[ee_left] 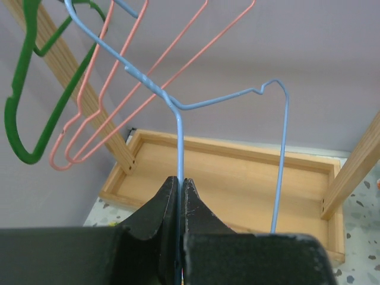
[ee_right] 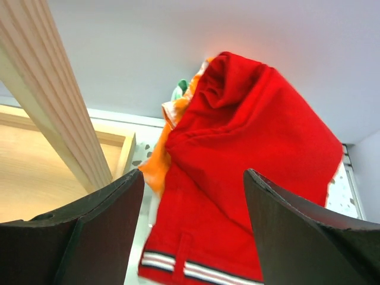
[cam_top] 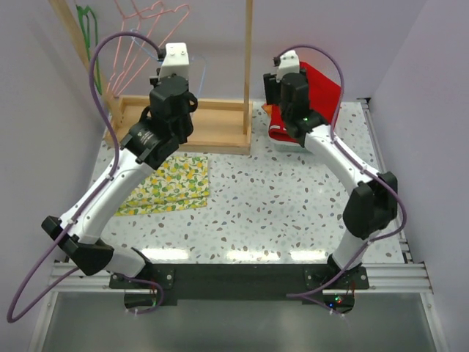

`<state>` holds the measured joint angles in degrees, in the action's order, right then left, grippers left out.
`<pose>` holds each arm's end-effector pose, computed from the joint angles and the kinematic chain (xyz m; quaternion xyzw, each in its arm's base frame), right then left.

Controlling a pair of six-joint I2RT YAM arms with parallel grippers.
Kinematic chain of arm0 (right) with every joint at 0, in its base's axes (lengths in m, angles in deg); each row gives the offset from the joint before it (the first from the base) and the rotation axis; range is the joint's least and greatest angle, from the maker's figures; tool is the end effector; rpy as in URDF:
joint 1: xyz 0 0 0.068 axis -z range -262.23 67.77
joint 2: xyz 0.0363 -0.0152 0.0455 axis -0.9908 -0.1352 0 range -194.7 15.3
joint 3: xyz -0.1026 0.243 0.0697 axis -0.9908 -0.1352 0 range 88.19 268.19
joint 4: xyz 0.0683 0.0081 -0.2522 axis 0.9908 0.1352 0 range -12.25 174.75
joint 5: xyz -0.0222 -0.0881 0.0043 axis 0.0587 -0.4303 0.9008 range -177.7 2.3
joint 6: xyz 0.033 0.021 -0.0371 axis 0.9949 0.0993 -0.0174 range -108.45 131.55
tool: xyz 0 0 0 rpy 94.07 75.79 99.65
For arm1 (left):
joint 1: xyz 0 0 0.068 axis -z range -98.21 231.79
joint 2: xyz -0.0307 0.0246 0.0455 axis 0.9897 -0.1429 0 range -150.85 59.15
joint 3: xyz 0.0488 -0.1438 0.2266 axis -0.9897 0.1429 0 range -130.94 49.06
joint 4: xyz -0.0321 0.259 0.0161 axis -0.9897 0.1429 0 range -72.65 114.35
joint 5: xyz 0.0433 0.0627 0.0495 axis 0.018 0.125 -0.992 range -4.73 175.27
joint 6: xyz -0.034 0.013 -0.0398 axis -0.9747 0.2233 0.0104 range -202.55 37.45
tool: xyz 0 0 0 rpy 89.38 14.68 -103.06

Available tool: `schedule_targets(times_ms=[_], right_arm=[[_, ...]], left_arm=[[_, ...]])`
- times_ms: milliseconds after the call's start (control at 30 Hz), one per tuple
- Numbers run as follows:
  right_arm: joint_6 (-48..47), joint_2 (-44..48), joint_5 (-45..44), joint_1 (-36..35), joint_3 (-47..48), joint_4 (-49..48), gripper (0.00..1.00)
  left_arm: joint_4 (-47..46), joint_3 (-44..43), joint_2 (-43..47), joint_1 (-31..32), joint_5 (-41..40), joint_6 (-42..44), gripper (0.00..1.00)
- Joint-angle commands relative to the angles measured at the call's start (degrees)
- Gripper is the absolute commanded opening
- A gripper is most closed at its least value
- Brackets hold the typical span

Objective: Remove the trousers from the hanger

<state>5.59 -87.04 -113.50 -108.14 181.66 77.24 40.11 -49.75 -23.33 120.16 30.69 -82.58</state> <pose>0.3959 0.1751 0.3775 -0.0622 0.7494 -0.0560 0.6568 0.2514 -0.1621 0.4910 -0.0710 0.7262 0.1282 0.6716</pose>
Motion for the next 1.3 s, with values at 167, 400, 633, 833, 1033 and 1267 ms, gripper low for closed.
schedule_targets(times_ms=[167,400,633,833,1033,1267], right_arm=[[5.5,11.9,-0.3,1.2,-6.5,8.2,0.72],[5.5,12.0,-0.6,1.2,-6.7,10.6,0.72],[9.4,11.4,1.1,1.2,-7.1,13.3,0.71],[10.2,11.3,3.0,1.2,-7.2,14.4,0.71],[10.1,11.4,3.3,1.2,-7.4,15.2,0.71],[11.1,10.9,4.2,1.2,-8.2,15.3,0.7]], left_arm=[[-20.4,1.1,1.7,-0.1,8.5,13.5,0.0],[-35.0,1.7,-3.1,-0.1,9.2,32.0,0.0],[-47.9,-6.0,-16.3,-0.1,6.6,49.6,0.0],[-50.8,-11.8,-22.0,-1.3,6.9,49.8,0.0],[-52.1,-15.0,-24.6,-2.7,6.3,48.4,0.0],[-51.9,-15.5,-24.0,-2.4,7.2,48.5,0.0]])
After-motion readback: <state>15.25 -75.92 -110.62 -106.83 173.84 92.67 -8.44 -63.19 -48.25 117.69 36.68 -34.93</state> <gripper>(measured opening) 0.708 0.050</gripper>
